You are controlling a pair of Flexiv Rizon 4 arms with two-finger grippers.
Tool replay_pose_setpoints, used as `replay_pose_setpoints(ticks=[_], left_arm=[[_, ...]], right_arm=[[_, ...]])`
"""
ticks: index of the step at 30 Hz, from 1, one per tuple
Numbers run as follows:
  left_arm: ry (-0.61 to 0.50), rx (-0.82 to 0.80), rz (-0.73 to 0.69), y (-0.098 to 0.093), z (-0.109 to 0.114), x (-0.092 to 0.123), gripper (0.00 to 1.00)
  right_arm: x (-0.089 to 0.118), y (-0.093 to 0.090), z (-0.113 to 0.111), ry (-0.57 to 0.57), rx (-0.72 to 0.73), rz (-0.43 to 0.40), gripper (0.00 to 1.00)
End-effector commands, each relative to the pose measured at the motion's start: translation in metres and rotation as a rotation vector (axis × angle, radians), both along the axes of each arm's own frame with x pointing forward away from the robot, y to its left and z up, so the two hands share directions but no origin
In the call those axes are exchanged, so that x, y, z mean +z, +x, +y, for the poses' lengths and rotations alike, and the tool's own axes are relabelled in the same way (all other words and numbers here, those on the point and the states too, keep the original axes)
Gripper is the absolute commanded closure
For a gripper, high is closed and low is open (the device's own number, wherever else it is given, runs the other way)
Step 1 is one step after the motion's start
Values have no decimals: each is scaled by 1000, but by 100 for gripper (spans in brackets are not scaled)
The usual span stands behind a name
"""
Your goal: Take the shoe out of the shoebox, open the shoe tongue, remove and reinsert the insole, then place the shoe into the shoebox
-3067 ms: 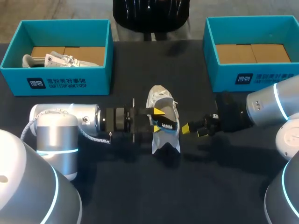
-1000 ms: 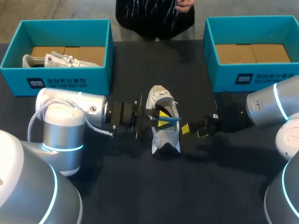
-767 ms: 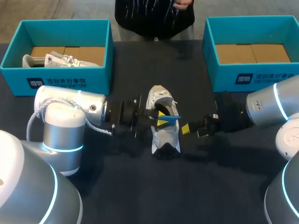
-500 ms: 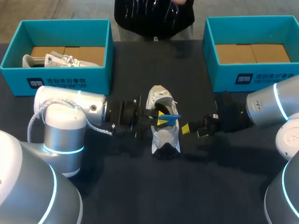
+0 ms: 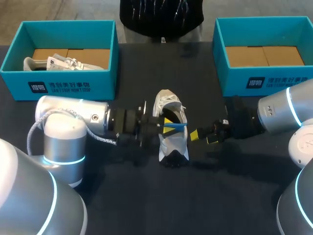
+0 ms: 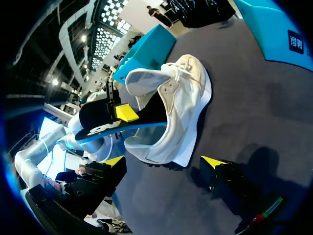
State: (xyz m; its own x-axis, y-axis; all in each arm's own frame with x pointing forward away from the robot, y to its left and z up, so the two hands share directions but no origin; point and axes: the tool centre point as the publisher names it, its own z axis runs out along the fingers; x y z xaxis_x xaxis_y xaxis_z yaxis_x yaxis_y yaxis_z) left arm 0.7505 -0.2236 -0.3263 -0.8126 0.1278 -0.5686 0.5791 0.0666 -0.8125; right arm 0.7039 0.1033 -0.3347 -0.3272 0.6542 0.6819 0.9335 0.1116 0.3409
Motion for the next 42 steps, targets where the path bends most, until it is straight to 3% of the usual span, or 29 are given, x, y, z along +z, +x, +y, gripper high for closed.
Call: replay_pose_setpoints(ticks=[1,11,34,35,36,42], left_arm=[[11,-1,0,-3,5,2,99],[-47,-23,-15,-2,9,-3,100],[-3,-35,-65,13,5,-20,100],[-8,-34,-69,12,5,-17,87],[-14,-33,-70,11,6,-15,64],[-30,-48,-84,4,7,-3,57]], right_arm=[[-1,0,1,0,-1,-2,0],[-1,0,1,0,-1,-2,0],[-1,0,1,0,-1,-2,0],[-1,0,1,0,-1,-2,0],[-1,0,1,0,-1,-2,0],[-1,0,1,0,-1,-2,0]])
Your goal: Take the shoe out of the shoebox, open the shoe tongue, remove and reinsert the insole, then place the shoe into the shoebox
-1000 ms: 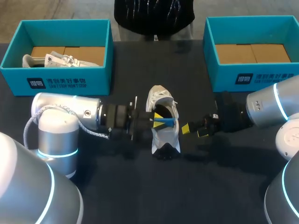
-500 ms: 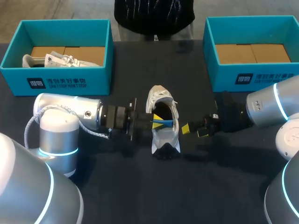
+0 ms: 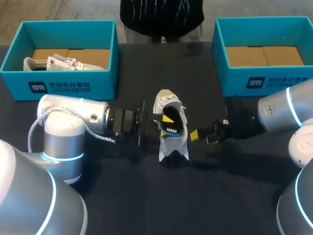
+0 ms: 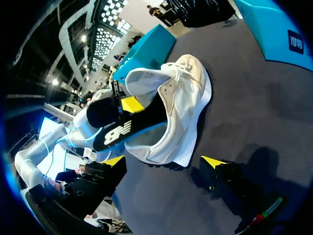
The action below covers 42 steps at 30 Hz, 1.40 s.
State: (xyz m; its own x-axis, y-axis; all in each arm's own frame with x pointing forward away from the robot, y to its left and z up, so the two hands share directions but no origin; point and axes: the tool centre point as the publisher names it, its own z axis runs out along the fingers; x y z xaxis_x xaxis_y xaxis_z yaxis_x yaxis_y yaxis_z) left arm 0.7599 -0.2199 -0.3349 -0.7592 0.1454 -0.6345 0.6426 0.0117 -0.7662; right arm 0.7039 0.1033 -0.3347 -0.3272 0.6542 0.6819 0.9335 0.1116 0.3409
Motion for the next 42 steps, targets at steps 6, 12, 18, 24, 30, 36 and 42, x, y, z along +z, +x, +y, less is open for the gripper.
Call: replay_pose_setpoints(ticks=[6,12,18,24,30,36,42], left_arm=[[-13,-21,-22,-12,2,15,56],[24,-51,-29,-18,2,11,92],[46,-64,-45,-16,1,3,100],[79,-62,-59,-9,0,-7,100],[94,-49,-62,0,-4,-16,100],[90,-30,-47,1,-2,-16,81],[61,-34,-53,-6,1,-3,53]], right_arm=[[-1,0,1,0,-1,-2,0],[-1,0,1,0,-1,-2,0],[-1,0,1,0,-1,-2,0],[-1,0,1,0,-1,-2,0],[-1,0,1,0,-1,-2,0],[-1,0,1,0,-1,-2,0],[-1,0,1,0,-1,-2,0]])
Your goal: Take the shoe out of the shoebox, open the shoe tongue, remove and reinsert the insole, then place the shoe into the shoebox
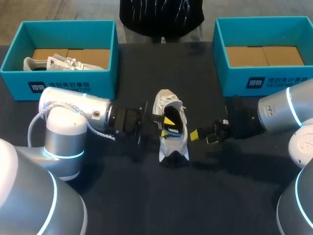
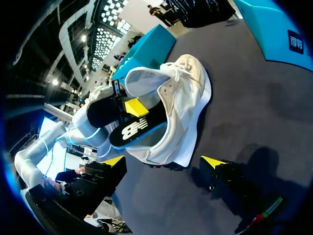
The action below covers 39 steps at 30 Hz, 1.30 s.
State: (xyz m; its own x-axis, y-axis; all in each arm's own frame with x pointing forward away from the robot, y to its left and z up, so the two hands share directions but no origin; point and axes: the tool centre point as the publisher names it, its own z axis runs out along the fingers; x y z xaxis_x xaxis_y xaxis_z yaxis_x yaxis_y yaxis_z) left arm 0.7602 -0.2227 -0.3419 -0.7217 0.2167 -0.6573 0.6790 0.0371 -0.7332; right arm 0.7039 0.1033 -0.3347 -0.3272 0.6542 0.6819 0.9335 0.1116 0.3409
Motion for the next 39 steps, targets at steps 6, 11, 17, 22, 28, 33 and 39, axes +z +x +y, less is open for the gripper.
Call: replay_pose_setpoints(ticks=[6,11,17,22,28,33,39], left_arm=[[-24,-8,-16,-11,5,13,58],[-32,-14,-24,-13,5,17,67],[-26,-33,-30,-17,2,17,100],[-13,-43,-40,-16,-1,11,100],[7,-38,-48,-7,-3,-1,100],[26,-20,-40,-1,-2,-7,100],[34,0,-25,-1,3,-7,60]], right_arm=[[-1,0,1,0,-1,-2,0],[-1,0,1,0,-1,-2,0],[-1,0,1,0,-1,-2,0],[-1,0,1,0,-1,-2,0],[-1,0,1,0,-1,-2,0],[-1,0,1,0,-1,-2,0],[-1,0,1,0,-1,-2,0]])
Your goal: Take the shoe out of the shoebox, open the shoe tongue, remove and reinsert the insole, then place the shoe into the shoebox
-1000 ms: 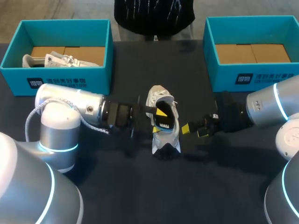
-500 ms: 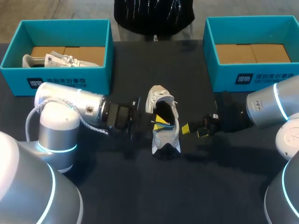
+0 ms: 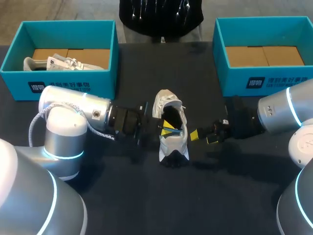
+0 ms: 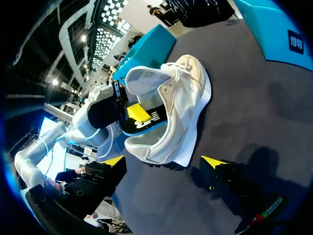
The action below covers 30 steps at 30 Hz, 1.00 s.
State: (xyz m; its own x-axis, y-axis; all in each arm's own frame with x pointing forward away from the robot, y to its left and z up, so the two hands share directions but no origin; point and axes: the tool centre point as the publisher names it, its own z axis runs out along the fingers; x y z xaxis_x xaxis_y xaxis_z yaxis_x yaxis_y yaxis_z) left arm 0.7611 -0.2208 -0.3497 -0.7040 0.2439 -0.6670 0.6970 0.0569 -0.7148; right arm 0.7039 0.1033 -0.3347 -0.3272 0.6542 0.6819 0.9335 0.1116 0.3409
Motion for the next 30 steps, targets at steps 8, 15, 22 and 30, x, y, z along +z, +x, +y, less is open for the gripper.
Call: replay_pose_setpoints(ticks=[8,15,22,30], left_arm=[[-38,4,-14,-9,7,19,57],[-57,-7,-34,-14,9,30,65],[-51,-20,-36,-21,12,29,100],[-28,-26,-19,-23,8,19,100]], right_arm=[[-1,0,1,0,-1,-2,0],[-1,0,1,0,-1,-2,0],[-1,0,1,0,-1,-2,0],[-1,0,1,0,-1,-2,0]])
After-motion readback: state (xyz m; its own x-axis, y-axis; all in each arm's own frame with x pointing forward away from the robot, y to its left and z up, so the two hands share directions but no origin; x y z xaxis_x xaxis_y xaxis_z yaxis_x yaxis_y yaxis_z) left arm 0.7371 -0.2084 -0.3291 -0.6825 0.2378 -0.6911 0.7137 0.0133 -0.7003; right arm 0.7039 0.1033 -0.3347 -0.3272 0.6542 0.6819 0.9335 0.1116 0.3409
